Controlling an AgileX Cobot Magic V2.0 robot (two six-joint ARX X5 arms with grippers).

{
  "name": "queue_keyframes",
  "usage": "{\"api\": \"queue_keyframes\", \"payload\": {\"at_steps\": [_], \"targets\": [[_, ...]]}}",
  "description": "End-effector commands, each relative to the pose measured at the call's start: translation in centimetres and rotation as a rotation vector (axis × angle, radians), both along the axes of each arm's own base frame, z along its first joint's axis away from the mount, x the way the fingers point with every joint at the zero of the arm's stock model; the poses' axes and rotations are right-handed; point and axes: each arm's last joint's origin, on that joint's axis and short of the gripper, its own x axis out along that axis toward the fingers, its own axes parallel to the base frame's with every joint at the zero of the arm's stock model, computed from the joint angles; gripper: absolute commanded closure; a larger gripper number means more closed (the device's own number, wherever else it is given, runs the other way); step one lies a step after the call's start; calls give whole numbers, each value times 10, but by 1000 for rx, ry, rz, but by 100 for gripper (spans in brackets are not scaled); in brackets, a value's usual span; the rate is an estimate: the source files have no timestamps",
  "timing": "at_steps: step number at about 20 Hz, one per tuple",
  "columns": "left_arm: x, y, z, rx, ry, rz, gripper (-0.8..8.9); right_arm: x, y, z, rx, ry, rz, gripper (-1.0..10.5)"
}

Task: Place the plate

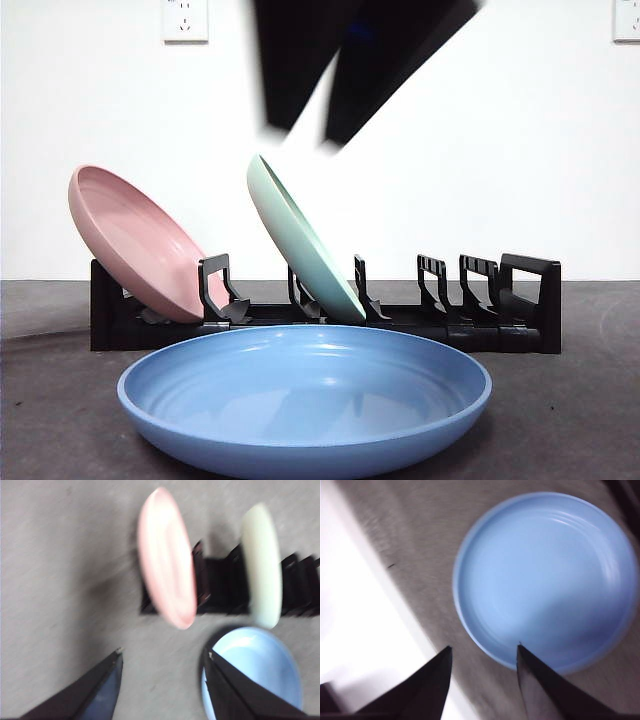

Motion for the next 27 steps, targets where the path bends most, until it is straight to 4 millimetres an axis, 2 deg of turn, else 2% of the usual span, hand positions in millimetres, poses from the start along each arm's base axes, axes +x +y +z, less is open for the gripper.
{"api": "queue_keyframes", "payload": {"at_steps": [1,4,7,10,14,22,23,26,27], "targets": [[18,-9,1,-48,12,1,560,-1,-14,26,63,18,-105,739],[48,-24,-14,-17,62,-15,559,-3,-35,54,160,-22,-134,740],[81,-36,-27,97,106,39,558,-6,-56,74,234,-100,-193,740],[109,-45,-34,163,106,75,556,-8,-69,83,258,-170,-240,740],[138,-53,-42,179,102,71,556,-9,-74,86,259,-204,-267,740],[158,-56,-61,241,131,81,572,-9,-74,86,258,-208,-270,740],[159,-56,-60,239,121,81,605,-9,-74,86,258,-208,-271,740],[160,-57,-60,249,105,67,794,-9,-74,86,258,-208,-271,740],[160,-57,-60,250,104,65,798,-9,-74,86,258,-208,-271,740]]}}
